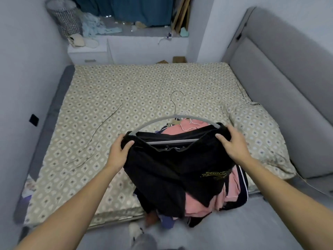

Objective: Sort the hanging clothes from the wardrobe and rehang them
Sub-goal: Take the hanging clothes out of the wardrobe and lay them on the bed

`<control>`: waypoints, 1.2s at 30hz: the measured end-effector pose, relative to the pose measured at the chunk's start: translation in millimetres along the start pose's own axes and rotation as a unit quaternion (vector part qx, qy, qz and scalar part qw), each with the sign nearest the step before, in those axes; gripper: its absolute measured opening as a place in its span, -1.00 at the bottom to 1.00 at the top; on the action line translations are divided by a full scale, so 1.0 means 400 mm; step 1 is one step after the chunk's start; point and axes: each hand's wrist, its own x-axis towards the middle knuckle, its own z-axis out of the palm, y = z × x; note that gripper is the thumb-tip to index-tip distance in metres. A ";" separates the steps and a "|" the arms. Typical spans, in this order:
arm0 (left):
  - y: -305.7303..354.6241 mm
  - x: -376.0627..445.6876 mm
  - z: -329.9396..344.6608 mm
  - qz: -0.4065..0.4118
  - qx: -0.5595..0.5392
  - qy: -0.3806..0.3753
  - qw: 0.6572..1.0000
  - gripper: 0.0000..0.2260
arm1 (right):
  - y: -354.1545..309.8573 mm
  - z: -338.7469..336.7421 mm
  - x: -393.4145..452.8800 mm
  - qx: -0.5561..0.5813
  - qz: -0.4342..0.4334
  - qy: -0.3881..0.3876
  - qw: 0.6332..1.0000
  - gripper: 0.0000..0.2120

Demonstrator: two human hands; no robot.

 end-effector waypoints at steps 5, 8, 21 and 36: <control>-0.006 -0.177 -0.183 0.016 0.035 0.047 0.998 -0.94 | -0.129 0.078 -0.123 0.036 -0.044 -0.017 0.998 -0.82; -0.021 -0.312 -0.291 0.020 0.065 0.067 0.995 -0.89 | -0.199 0.139 -0.224 0.056 -0.057 -0.040 0.996 -0.80; -0.145 -0.619 -0.748 -0.012 0.151 0.148 0.977 -0.76 | -0.519 0.405 -0.524 0.131 -0.073 -0.134 0.980 -0.71; -0.414 -0.420 -1.082 -0.050 0.179 0.034 0.982 -0.84 | -0.724 0.721 -0.538 0.051 0.013 -0.185 0.981 -0.60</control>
